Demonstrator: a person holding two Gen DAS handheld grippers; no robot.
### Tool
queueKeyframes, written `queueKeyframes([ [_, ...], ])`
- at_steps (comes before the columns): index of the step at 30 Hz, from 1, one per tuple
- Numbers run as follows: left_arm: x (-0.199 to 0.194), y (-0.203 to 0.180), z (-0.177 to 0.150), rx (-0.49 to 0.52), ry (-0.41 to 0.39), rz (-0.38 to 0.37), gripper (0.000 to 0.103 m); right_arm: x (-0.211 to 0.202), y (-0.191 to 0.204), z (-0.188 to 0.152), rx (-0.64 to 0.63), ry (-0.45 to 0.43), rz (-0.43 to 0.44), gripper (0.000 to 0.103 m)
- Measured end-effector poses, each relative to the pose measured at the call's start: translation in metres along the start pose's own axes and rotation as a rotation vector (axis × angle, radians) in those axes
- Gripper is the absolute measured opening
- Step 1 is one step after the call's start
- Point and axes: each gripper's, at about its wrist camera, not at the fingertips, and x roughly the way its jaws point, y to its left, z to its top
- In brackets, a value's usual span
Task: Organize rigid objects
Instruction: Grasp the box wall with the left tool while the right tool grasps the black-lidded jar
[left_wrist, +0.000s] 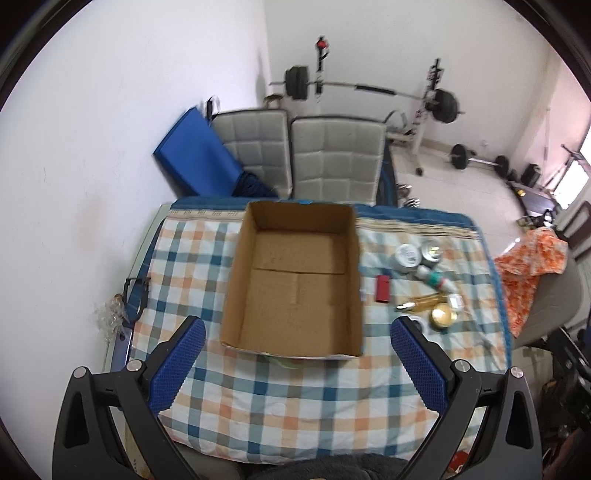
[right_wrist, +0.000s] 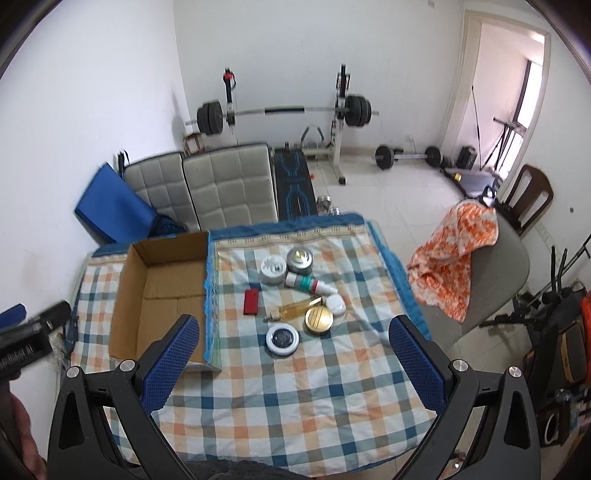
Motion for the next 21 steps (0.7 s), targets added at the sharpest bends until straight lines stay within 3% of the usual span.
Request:
queueKeyframes([
  [9, 0.118, 0.051, 0.010, -0.028, 0.153, 0.098, 0.103, 0.118, -0.007, -0.011, 0.011, 0.157, -0.037, 0.103],
  [21, 0.259, 0.090, -0.002, -0.039, 0.381, 0.071, 0.103, 0.251, -0.017, -0.029, 0.027, 0.337, -0.105, 0.103],
])
